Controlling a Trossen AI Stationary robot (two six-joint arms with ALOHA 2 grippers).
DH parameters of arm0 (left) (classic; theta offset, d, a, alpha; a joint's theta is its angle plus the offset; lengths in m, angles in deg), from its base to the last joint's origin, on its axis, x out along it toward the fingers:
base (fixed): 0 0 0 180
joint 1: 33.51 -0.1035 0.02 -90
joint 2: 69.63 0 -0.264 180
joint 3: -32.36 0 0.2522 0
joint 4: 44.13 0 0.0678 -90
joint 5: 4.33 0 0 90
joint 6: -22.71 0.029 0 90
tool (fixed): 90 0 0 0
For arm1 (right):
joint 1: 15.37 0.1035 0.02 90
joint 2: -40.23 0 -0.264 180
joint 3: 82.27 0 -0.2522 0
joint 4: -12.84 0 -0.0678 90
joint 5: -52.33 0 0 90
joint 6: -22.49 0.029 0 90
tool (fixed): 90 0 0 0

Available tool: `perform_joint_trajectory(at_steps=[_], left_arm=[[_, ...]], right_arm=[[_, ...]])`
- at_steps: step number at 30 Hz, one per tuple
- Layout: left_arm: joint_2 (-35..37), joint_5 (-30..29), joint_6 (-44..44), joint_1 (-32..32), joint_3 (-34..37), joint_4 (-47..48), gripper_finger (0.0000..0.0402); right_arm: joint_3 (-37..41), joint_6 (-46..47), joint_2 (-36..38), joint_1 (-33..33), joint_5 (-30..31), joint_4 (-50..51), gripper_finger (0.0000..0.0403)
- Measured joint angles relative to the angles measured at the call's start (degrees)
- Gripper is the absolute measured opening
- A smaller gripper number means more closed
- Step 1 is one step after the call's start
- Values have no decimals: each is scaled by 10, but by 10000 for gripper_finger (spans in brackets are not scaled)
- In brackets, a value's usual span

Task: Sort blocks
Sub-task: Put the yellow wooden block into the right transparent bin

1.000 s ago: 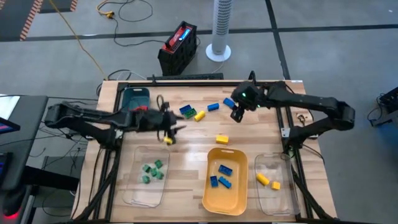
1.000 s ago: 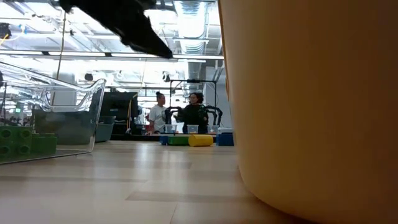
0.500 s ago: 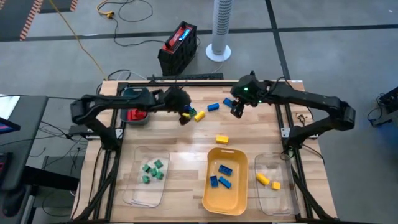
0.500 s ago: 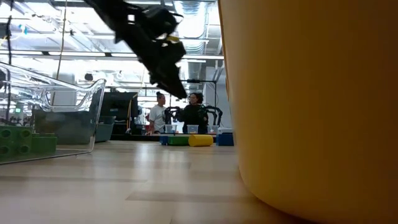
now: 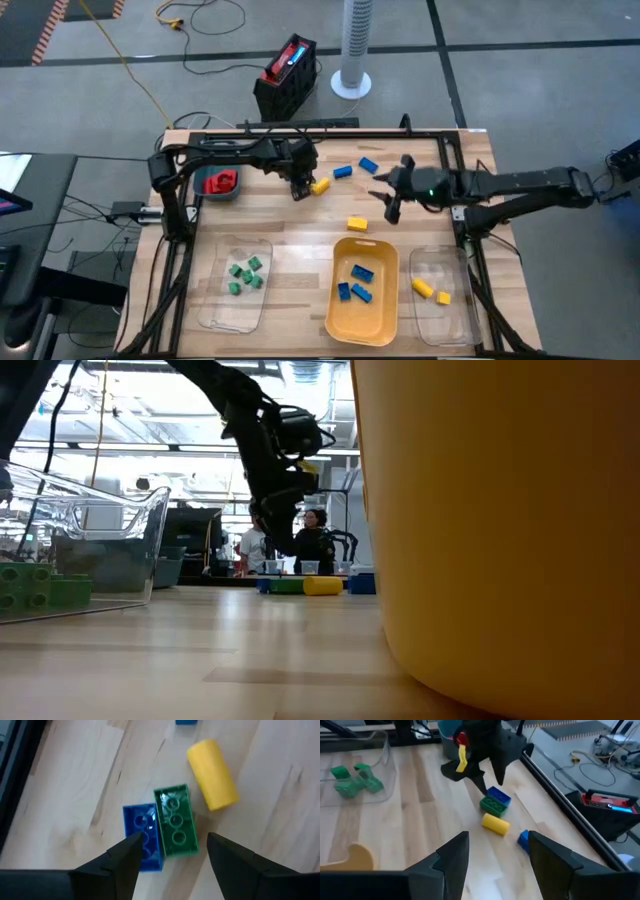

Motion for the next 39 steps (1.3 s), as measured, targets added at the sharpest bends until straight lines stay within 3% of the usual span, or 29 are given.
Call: perform_joint_trajectory(at_steps=[8,13,18,23,39], left_arm=[[16,-11,56,10,1,30,222],[12,-11,68,25,1,2,223],[0,3,9,33,-1,-100,223],[-31,2,11,40,-15,-145,223],[-129,22,19,38,-21,-156,218]], right_arm=[[73,54,13,133,147,-52,216],[86,57,20,187,228,-52,216],[86,47,37,193,239,-57,216],[86,42,40,184,239,-60,216],[86,40,40,198,237,-66,216]])
